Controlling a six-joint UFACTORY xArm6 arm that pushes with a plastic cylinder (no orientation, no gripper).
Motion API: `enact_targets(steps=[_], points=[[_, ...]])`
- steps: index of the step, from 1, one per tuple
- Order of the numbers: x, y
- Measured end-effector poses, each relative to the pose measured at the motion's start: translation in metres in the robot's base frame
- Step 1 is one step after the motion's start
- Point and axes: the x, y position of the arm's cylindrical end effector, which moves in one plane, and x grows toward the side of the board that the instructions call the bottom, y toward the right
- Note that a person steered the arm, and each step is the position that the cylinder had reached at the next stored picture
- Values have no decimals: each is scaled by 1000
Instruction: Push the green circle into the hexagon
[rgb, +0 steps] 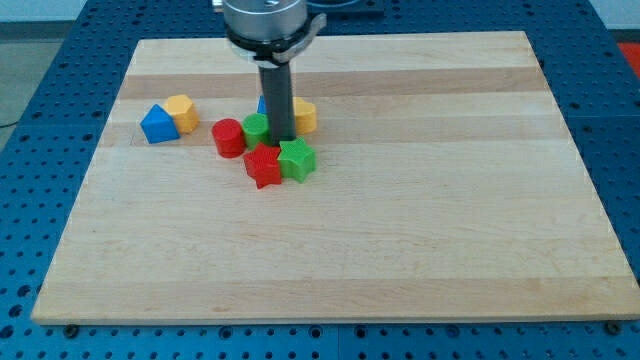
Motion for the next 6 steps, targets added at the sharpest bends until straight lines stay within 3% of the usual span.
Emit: enact_targets(steps=[2, 4, 6], points=[[-1, -46], [-37, -16], [-57, -46]])
